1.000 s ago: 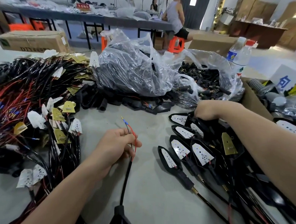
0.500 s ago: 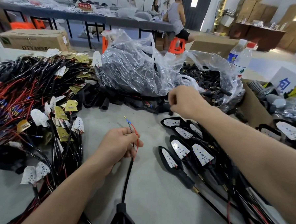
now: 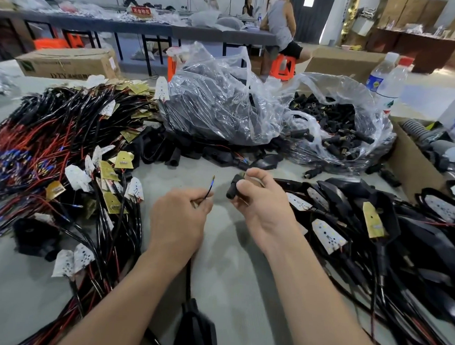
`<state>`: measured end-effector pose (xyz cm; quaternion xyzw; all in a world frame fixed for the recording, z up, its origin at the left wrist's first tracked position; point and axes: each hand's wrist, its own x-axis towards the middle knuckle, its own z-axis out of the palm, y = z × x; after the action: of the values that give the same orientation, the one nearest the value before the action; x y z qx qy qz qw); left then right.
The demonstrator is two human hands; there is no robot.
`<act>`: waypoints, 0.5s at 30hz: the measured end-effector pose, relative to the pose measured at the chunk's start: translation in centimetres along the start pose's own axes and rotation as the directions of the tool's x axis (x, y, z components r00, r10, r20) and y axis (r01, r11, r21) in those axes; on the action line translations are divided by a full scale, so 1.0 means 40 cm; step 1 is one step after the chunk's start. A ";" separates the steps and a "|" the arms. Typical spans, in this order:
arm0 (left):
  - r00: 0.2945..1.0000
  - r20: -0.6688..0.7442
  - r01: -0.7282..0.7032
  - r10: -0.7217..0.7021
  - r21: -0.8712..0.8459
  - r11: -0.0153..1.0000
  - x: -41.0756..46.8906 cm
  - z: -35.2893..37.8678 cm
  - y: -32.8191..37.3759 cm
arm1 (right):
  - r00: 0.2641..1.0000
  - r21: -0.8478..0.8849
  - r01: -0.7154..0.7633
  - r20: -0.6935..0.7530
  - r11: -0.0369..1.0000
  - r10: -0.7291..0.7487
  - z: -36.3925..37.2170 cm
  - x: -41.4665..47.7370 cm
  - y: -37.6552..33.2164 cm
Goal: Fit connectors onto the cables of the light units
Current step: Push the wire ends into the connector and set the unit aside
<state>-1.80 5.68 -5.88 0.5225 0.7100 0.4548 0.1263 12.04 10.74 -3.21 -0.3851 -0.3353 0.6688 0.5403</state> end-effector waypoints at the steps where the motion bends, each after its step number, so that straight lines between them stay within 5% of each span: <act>1: 1.000 0.006 0.004 -0.003 -0.060 0.998 0.000 -0.002 0.004 | 1.000 0.005 0.021 -0.005 1.000 -0.021 0.001 -0.001 0.002; 5: 0.994 0.102 0.065 -0.038 -0.275 0.959 0.003 -0.007 0.024 | 0.999 0.009 0.053 -0.007 0.999 -0.053 -0.007 0.002 -0.001; 15: 0.997 0.035 -0.062 0.071 -0.207 0.976 -0.015 -0.011 0.024 | 0.983 0.086 0.182 -0.003 0.980 -0.182 -0.027 -0.005 -0.037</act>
<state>-1.23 5.00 -5.05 0.5394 0.6384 0.5189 0.1794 13.72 10.88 -2.41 -0.3277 -0.3414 0.6313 0.6144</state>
